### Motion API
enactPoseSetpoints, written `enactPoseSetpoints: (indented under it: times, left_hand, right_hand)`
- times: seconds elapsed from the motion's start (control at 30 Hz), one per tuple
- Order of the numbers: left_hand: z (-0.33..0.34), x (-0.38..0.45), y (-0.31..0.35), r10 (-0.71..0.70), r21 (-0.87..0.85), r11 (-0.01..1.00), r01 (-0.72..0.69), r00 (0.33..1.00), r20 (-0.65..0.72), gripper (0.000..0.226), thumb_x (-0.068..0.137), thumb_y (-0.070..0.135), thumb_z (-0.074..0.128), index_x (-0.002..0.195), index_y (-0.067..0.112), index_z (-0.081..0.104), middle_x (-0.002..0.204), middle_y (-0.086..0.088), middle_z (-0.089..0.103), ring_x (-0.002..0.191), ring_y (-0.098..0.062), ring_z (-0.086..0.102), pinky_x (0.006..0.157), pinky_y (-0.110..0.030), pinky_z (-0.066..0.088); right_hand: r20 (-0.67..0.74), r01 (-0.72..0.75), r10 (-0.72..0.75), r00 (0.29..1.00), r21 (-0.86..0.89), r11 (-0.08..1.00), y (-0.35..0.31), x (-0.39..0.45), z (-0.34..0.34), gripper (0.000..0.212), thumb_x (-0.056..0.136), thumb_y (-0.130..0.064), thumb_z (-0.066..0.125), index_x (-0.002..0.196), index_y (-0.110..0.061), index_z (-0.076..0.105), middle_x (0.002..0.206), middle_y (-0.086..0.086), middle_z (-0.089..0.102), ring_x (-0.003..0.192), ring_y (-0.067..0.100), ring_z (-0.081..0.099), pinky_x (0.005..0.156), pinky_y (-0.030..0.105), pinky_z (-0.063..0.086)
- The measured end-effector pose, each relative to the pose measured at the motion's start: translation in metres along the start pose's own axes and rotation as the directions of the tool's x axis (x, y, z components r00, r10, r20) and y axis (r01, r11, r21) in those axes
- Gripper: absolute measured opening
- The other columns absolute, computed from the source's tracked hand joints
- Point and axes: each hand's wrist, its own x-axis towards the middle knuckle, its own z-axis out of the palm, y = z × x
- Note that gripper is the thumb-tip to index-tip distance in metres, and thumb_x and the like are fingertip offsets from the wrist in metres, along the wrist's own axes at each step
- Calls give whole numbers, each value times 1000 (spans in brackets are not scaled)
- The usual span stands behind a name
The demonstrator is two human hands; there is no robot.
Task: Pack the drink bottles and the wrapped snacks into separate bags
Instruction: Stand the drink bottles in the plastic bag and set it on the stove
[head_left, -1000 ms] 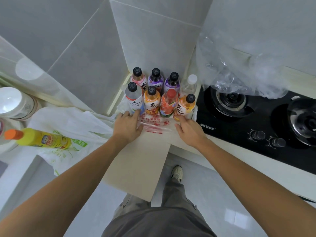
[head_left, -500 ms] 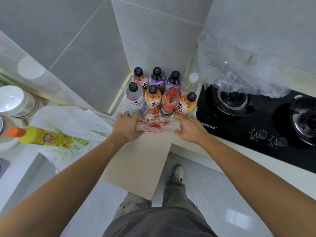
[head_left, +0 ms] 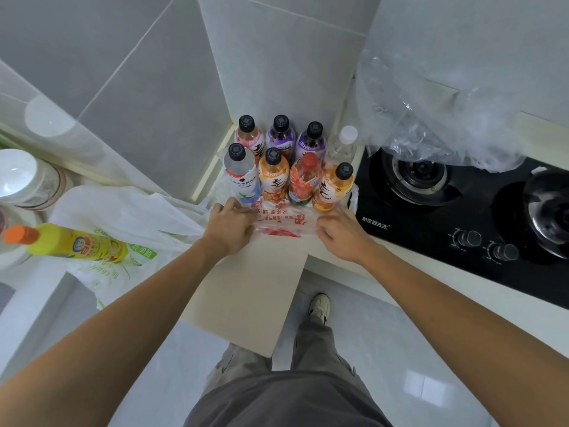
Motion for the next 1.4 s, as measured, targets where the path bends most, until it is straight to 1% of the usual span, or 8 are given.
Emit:
enactPoseSetpoints:
  times: [0.13, 0.27, 0.47, 0.63, 0.77, 1.0, 1.13, 1.4]
  left_hand:
    - [1, 3, 0, -19, -27, 999, 20, 1000, 22, 39, 103, 37, 45, 140, 28, 53, 138, -5, 56, 124, -25, 40, 96, -44, 33]
    - [-4, 8, 3, -23, -36, 999, 23, 1000, 14, 43, 103, 35, 44, 145, 26, 48, 139, -8, 52, 121, -28, 39, 94, -44, 33]
    - [-5, 7, -3, -20, -5, 1000, 20, 998, 66, 46, 103, 43, 49, 147, 34, 48, 140, 3, 53, 122, -25, 36, 97, -46, 31]
    - [2, 3, -4, -8, 16, 1000, 7, 998, 65, 45, 101, 44, 55, 142, 25, 58, 136, 6, 52, 123, -24, 36, 101, -45, 30]
    - [4, 6, -8, -15, -54, 998, 17, 999, 38, 43, 102, 36, 55, 145, 32, 54, 148, 13, 47, 125, -23, 34, 99, -44, 29]
    - [9, -3, -12, -59, -102, 993, 59, 998, 3, 30, 105, 33, 42, 128, 26, 60, 124, -4, 62, 124, -25, 40, 102, -47, 28]
    - [8, -8, -17, -69, -72, 995, 70, 997, 25, 32, 107, 36, 38, 131, 25, 55, 120, -8, 62, 124, -27, 42, 104, -47, 27]
    - [-6, -20, -17, -23, 35, 999, 22, 1000, 7, 34, 98, 43, 50, 127, 29, 62, 119, 6, 66, 120, -24, 43, 97, -46, 29]
  right_hand:
    - [26, -53, 51, 998, 76, 996, -1, -2, -9, 19, 101, -28, 58, 103, -9, 60, 101, 8, 65, 109, 29, 55, 113, 45, 31]
    - [127, -96, 87, 988, 65, 993, 8, 7, -4, 54, 92, -45, 67, 137, -16, 58, 136, 11, 59, 134, 32, 47, 117, 42, 29]
    - [184, 2, 16, 983, -96, 995, 17, 12, 8, 26, 98, -35, 63, 102, -13, 77, 111, 5, 64, 120, 30, 50, 109, 40, 29]
    - [128, 14, -9, 992, -39, 999, 21, 7, 14, 23, 97, -25, 64, 105, -8, 78, 127, 6, 67, 122, 33, 49, 110, 47, 39]
    - [94, -44, 42, 995, 22, 999, 17, 6, 11, 24, 94, -31, 49, 86, -13, 63, 92, 9, 60, 102, 30, 51, 88, 45, 46]
    - [122, -131, 122, 985, 67, 989, 10, 9, -1, 17, 102, -23, 53, 106, -10, 63, 110, 14, 62, 115, 33, 51, 100, 41, 39]
    - [141, -142, 134, 981, 50, 989, 7, 8, -4, 38, 101, -26, 58, 134, -10, 57, 136, 19, 57, 136, 35, 43, 116, 46, 36]
    - [178, -76, 86, 980, -61, 995, -4, -1, -10, 50, 89, -51, 46, 126, -24, 67, 133, 8, 62, 133, 31, 45, 117, 48, 35]
